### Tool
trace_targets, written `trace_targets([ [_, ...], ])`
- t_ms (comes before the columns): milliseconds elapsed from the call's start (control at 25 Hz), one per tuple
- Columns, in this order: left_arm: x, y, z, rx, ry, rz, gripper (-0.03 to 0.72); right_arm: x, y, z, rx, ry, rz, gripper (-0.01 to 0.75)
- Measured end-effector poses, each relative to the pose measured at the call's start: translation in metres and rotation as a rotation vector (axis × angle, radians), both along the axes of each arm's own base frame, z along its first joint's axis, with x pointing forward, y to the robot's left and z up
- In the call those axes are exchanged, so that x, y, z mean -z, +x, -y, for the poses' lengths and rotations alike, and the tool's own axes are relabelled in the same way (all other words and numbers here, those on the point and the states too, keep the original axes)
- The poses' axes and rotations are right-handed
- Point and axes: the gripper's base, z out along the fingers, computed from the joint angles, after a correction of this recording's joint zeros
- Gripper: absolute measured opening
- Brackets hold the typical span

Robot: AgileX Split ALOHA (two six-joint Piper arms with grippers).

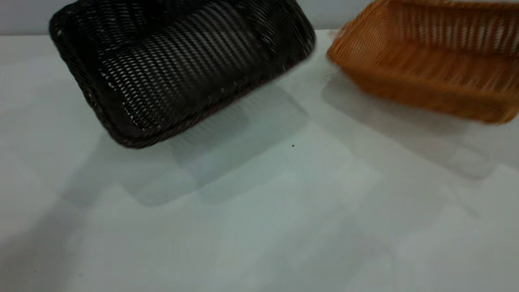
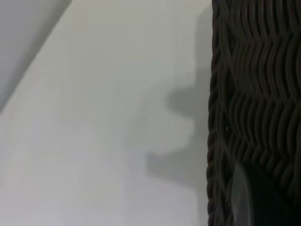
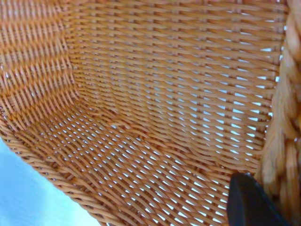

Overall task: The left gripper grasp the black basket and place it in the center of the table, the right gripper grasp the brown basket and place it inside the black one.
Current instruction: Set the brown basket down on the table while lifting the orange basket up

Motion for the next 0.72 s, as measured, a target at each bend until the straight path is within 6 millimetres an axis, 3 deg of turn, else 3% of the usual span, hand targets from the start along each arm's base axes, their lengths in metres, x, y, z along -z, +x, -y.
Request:
trace_targets([
  [160,0.009,-0.014,0.037,0.222,-0.016,-0.012,0.078,-0.022,0.009,0.021,-0.016,0.030,0.054,0.069],
  [360,0.035,-0.038,0.078,0.524,-0.055,-0.095,0.078,-0.037,0.017,0.028,-0.037,0.026,0.093,0.069],
  [520,0.055,-0.051,0.093,0.721,-0.035,-0.123,0.078,-0.039,0.018,0.028,-0.048,0.035,0.095,0.069],
  [720,0.073,-0.052,0.096,0.734,-0.031,-0.140,0.080,-0.039,0.017,0.028,-0.052,0.037,0.092,0.069],
])
